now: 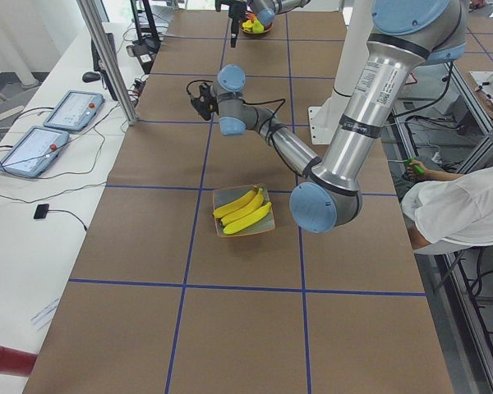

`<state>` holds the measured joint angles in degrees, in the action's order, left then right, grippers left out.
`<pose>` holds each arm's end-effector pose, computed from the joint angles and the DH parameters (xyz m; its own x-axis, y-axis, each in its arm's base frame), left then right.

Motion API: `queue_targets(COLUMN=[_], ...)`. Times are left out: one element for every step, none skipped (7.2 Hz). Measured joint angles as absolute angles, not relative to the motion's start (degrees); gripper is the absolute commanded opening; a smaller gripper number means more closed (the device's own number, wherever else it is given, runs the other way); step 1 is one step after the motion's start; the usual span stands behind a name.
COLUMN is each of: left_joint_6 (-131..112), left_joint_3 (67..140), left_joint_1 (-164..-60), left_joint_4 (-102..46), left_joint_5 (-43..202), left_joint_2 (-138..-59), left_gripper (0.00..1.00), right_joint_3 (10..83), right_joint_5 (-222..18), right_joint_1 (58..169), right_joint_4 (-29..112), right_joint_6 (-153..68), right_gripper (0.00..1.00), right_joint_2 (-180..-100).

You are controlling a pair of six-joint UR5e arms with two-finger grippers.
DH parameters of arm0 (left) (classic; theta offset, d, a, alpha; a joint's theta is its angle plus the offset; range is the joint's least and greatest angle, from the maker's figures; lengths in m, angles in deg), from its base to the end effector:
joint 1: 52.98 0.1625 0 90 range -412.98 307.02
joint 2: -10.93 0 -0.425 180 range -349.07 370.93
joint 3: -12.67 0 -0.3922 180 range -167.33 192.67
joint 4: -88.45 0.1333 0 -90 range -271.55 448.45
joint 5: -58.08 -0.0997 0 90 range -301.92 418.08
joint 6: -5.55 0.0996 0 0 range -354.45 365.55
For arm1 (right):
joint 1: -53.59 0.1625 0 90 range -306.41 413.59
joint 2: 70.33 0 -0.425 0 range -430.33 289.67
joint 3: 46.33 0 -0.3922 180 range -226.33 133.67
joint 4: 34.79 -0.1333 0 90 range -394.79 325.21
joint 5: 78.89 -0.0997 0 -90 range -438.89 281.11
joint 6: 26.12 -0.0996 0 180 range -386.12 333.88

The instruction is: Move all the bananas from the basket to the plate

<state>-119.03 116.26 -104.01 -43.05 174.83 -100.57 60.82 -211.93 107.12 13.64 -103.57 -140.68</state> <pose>0.3000 -0.5115 0.2561 -0.1177 -0.6604 -0.7416 0.4277 0.6403 -0.6380 -0.2734 -0.4798 0.2448 0.1583 -0.0530 0.9860 -0.1598 0.9840 0.0785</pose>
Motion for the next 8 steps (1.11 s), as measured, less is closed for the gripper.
queue_targets(left_joint_6=[-115.1, -112.0, -109.9, -107.4, -104.1, -100.7, -97.1, -93.1], left_joint_3=[118.8, 120.6, 121.8, 123.1, 124.3, 125.0, 125.3, 125.6], left_joint_1=[-105.1, -105.5, -105.7, -105.7, -105.7, -105.7, -105.7, -105.6], left_joint_4=[-37.7, -35.0, -32.1, -26.3, -19.6, -15.3, -12.4, -8.7], left_joint_5=[174.5, 174.2, 174.1, 174.1, 174.1, 174.1, 174.2, 174.3], left_joint_2=[-97.4, -94.1, -91.9, -91.0, -90.7, -90.4, -89.9, -89.8], left_gripper=[0.00, 0.00, 0.00, 0.00, 0.00, 0.00, 0.00, 0.00], right_joint_3=[60.8, 60.8, 60.8, 60.8, 60.8, 60.9, 60.9, 60.9], right_joint_5=[-210.6, -209.0, -207.4, -205.9, -205.0, -204.7, -204.5, -204.4], right_joint_1=[107.6, 107.9, 108.1, 108.1, 108.1, 108.1, 108.1, 108.1], right_joint_4=[13.6, 13.6, 13.6, 13.6, 13.5, 13.6, 13.5, 13.5], right_joint_6=[-103.5, -103.3, -103.2, -103.1, -103.1, -103.0, -103.0, -103.0], right_gripper=[1.00, 1.00, 1.00, 1.00, 1.00, 1.00, 1.00, 1.00], right_joint_2=[-142.3, -144.0, -145.4, -146.5, -147.2, -147.7, -148.0, -148.3])
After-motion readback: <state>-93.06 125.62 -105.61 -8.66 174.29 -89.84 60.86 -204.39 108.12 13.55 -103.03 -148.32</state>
